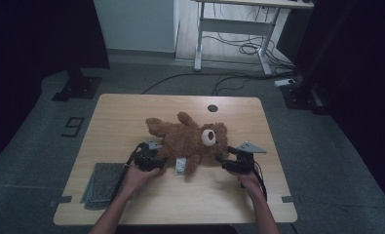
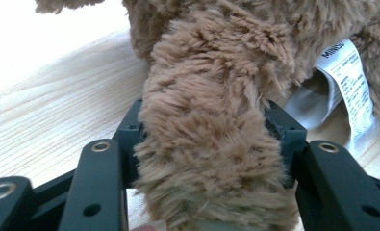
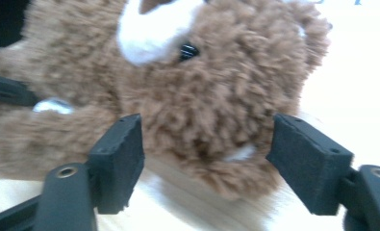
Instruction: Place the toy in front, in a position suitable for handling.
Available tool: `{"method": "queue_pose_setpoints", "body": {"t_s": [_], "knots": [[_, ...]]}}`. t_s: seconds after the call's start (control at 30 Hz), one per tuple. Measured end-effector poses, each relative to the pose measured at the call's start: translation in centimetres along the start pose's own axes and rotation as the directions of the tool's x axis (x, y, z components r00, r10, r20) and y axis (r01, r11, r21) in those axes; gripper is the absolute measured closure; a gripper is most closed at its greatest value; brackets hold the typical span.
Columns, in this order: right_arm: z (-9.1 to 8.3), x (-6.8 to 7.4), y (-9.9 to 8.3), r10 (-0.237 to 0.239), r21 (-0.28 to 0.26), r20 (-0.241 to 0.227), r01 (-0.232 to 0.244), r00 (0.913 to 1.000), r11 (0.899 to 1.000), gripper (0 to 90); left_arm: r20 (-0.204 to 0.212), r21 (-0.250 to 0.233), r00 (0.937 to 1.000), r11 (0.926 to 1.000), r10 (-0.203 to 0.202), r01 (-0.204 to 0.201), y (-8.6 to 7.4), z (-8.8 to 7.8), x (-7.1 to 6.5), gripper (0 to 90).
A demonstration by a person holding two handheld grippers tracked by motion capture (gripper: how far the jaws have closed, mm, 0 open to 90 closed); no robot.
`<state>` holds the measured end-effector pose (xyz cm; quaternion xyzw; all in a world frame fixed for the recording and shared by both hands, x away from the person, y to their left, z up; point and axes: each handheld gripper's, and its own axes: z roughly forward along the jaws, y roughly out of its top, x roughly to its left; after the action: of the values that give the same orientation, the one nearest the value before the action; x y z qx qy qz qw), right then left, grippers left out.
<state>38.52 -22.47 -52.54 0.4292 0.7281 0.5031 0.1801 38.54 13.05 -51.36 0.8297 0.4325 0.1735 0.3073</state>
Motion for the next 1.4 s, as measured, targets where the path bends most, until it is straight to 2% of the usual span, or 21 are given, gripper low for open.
{"method": "queue_pose_setpoints", "body": {"t_s": [0.1, 0.27, 0.33, 0.47, 0.5, 0.53, 0.57, 0.63, 0.7, 0.77, 0.87, 0.9, 0.93, 0.97, 1.03, 1.1, 1.3, 1.37, 1.4], "knots": [[0.8, -0.4, -0.2, 0.005, 0.026, 0.010, -0.005, 0.9999, 1.000, 23.4, -0.003, 0.004, 1.0000, 1.0000, 0.000, 0.000, 0.1, 0.0, -0.1, 46.3], [1.6, -0.6, -0.3, 0.008, 0.044, 0.008, -0.009, 0.9999, 0.999, 25.5, -0.002, 0.004, 1.0000, 1.0000, -0.007, 0.007, 0.1, 0.0, -0.1, 46.0], [2.0, -0.8, -0.5, 0.026, 0.052, -0.005, -0.026, 0.9996, 0.998, 30.1, -0.003, 0.004, 1.0000, 1.0000, -0.006, 0.006, 0.1, 0.0, -0.1, 45.9], [2.2, -0.9, -0.5, 0.020, 0.051, -0.007, -0.019, 0.9998, 0.999, 34.5, -0.005, 0.001, 1.0000, 1.0000, -0.005, 0.005, 0.1, 0.1, -0.1, 45.6], [2.2, -0.9, -0.6, 0.024, 0.055, -0.010, -0.023, 0.9997, 0.998, 41.9, -0.005, 0.000, 1.0000, 1.0000, -0.004, 0.004, 0.1, 0.1, -0.2, 45.5], [2.2, -0.9, -0.6, 0.024, 0.055, -0.010, -0.023, 0.9997, 0.998, 41.9, -0.005, 0.000, 1.0000, 1.0000, -0.004, 0.004, 0.1, 0.1, -0.2, 45.4], [2.2, -1.0, -0.7, 0.020, 0.058, -0.014, -0.019, 0.9997, 0.998, 49.9, -0.007, -0.001, 1.0000, 1.0000, -0.003, 0.003, 0.1, 0.1, -0.2, 45.1], [2.2, -1.0, -0.7, 0.020, 0.058, -0.013, -0.019, 0.9997, 0.998, 52.7, -0.009, -0.003, 1.0000, 1.0000, -0.002, 0.002, 0.1, 0.1, -0.3, 44.7], [2.1, -0.8, -0.7, 0.016, 0.064, -0.008, -0.015, 0.9998, 0.998, 56.3, -0.013, -0.012, 0.9999, 0.9999, 0.001, -0.001, 0.0, 0.0, -0.3, 42.7], [2.0, -0.5, -0.6, -0.010, 0.074, 0.009, 0.009, 0.9999, 0.997, 58.8, -0.016, -0.024, 0.9999, 0.9997, 0.005, -0.005, -0.1, -0.3, -0.4, 37.1], [1.9, -0.3, -0.6, -0.016, 0.080, 0.010, 0.016, 0.9998, 0.997, 59.5, -0.030, -0.068, 0.9995, 0.9976, 0.010, -0.012, -0.2, -1.4, -0.4, 34.7], [1.8, -0.3, -0.6, -0.013, 0.080, 0.007, 0.012, 0.9999, 0.997, 59.7, -0.045, -0.094, 0.9989, 0.9954, 0.012, -0.017, -0.3, -2.3, -0.4, 32.5], [1.8, -0.3, -0.6, -0.013, 0.080, 0.007, 0.012, 0.9999, 0.997, 59.7, -0.045, -0.094, 0.9989, 0.9954, 0.012, -0.017, -0.3, -2.3, -0.4, 31.5], [1.7, -0.3, -0.7, -0.008, 0.078, 0.006, 0.008, 1.0000, 0.997, 59.9, -0.056, -0.108, 0.9984, 0.9939, 0.012, -0.018, -0.5, -3.1, -0.4, 29.9], [1.7, -0.3, -0.7, -0.007, 0.079, 0.005, 0.007, 1.0000, 0.997, 59.9, -0.056, -0.120, 0.9984, 0.9926, 0.012, -0.018, -0.7, -3.6, -0.4, 29.3], [1.6, -0.2, -0.8, -0.005, 0.077, -0.001, 0.005, 1.0000, 0.997, 60.1, -0.028, -0.152, 0.9996, 0.9883, 0.009, -0.013, -1.2, -4.8, -0.1, 28.0], [1.2, -0.1, -0.9, 0.000, 0.082, -0.016, 0.001, 0.9999, 0.997, 60.2, -0.012, -0.173, 0.9999, 0.9849, -0.006, 0.003, -2.4, -6.5, 0.2, 27.5], [1.0, -0.1, -1.0, -0.002, 0.078, -0.019, 0.004, 0.9998, 0.997, 60.2, -0.015, -0.178, 0.9999, 0.9841, -0.008, 0.005, -2.9, -7.1, 0.2, 27.6], [1.0, -0.1, -1.1, -0.005, 0.076, -0.020, 0.006, 0.9998, 0.997, 60.2, -0.031, -0.181, 0.9995, 0.9834, -0.006, 0.000, -3.5, -7.6, 0.3, 27.5]]}}
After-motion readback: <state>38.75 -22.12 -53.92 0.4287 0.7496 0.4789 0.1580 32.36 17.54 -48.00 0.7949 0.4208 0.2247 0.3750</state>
